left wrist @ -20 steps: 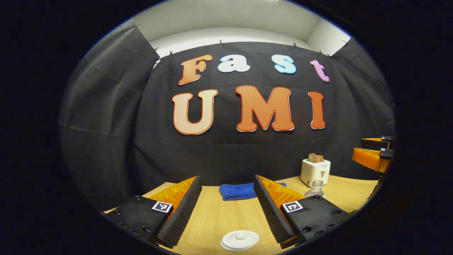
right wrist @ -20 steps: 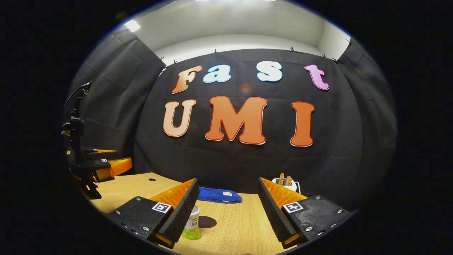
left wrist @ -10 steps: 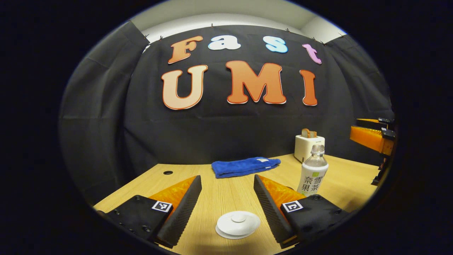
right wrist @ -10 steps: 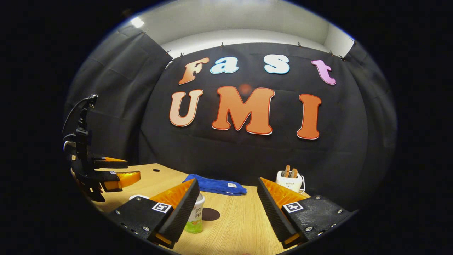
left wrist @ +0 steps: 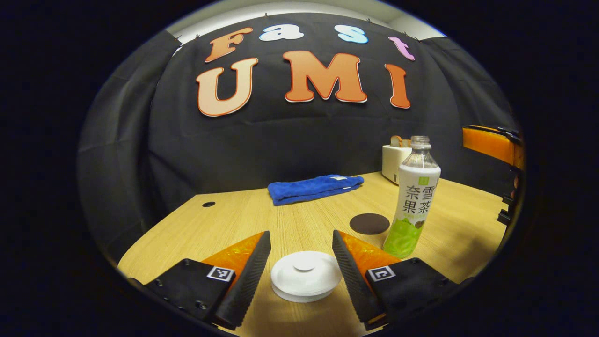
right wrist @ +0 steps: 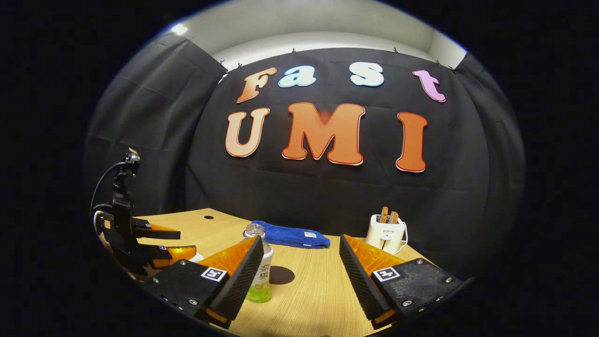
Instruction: Open the teacup lid with one hand, grasp the water bottle and pour water into the teacup with the other hand; after pouring, place the water bottle on the coaster and then close the teacup lid.
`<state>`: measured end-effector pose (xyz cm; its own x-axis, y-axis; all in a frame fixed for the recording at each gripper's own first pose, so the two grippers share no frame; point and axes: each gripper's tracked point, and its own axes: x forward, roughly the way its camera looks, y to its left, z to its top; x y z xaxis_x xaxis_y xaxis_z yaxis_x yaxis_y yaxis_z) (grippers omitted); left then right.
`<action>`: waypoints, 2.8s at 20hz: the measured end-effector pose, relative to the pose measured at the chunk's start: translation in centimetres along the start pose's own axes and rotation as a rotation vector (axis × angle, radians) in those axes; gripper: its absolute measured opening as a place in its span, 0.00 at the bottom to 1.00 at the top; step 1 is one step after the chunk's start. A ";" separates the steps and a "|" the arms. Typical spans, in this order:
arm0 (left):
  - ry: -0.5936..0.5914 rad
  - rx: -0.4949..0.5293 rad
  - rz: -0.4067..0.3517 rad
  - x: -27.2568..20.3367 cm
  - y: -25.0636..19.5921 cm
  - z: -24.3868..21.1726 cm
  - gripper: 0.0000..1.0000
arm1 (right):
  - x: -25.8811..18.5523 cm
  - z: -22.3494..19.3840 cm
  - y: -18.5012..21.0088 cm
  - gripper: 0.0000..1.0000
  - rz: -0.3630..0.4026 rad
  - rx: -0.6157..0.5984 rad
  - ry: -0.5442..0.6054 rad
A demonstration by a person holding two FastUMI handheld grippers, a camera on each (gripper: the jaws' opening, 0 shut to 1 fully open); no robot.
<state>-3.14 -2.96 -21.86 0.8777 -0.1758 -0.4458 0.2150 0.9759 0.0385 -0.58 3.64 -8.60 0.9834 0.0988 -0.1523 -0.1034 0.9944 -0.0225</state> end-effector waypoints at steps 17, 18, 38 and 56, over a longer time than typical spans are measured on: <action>0.021 -0.025 0.053 0.7 1.2 -1.2 0.34 | 0.8 -2.3 0.4 0.98 0.014 -0.003 0.057; 0.014 -0.025 0.052 0.6 1.4 -0.9 0.29 | 0.8 -2.5 0.7 0.98 0.021 -0.004 0.061; -0.099 -0.044 0.220 -1.9 8.4 1.1 0.29 | 4.5 -11.9 7.9 0.87 0.165 0.016 0.288; -0.092 -0.073 0.259 -3.5 11.5 -0.7 0.29 | 7.2 -9.8 7.3 0.59 0.115 -0.219 0.240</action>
<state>-4.05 9.00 -20.48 0.9352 0.0730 -0.3464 -0.0502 0.9960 0.0745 4.32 11.21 -19.56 0.9028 0.1721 -0.3941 -0.2666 0.9430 -0.1991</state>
